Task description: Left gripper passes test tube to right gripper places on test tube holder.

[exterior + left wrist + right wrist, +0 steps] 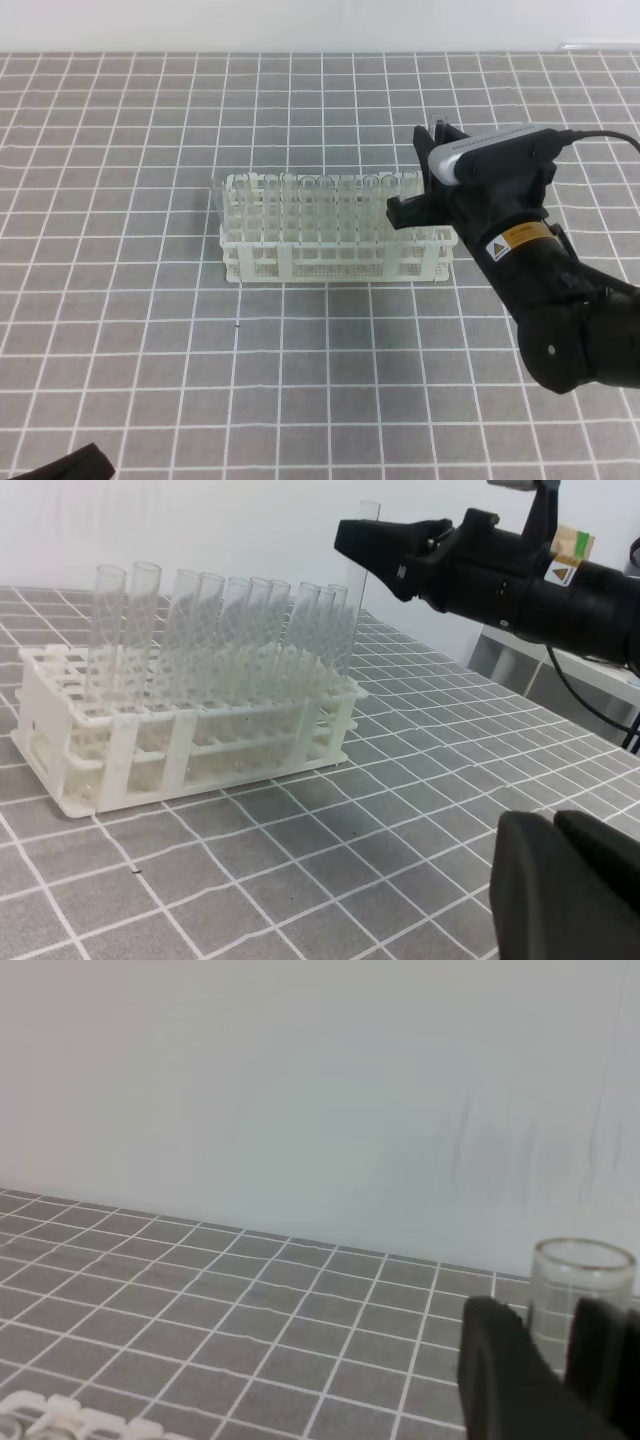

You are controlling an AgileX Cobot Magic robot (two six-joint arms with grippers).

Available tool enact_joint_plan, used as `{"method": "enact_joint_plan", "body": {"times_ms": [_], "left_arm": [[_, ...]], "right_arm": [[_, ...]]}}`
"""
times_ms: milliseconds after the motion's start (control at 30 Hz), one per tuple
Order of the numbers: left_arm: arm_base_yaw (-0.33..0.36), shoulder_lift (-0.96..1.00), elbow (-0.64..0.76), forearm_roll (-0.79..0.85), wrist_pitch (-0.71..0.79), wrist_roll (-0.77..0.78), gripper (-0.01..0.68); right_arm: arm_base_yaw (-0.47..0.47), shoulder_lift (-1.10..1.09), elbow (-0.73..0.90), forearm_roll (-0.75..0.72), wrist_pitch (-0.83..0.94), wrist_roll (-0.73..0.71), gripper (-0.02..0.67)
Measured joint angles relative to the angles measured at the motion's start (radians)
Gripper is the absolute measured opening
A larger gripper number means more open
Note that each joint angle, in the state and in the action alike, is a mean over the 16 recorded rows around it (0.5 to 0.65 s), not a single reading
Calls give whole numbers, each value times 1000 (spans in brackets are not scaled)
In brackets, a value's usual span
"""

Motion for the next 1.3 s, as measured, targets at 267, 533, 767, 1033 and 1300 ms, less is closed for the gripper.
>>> {"method": "enact_joint_plan", "body": {"times_ms": [267, 533, 767, 1033, 1300], "left_arm": [[0, 0, 1, 0, 1, 0, -1], [0, 0, 1, 0, 1, 0, -1], [0, -2, 2, 0, -1, 0, -1], [1, -4, 5, 0, -3, 0, -1], [0, -2, 3, 0, -1, 0, -1]], "right_arm": [[0, 21, 0, 2, -11, 2, 102], [0, 31, 0, 4, -28, 11, 103], [0, 32, 0, 10, -37, 33, 118], [-1, 32, 0, 30, -35, 54, 154], [-1, 32, 0, 43, -27, 54, 177]]}}
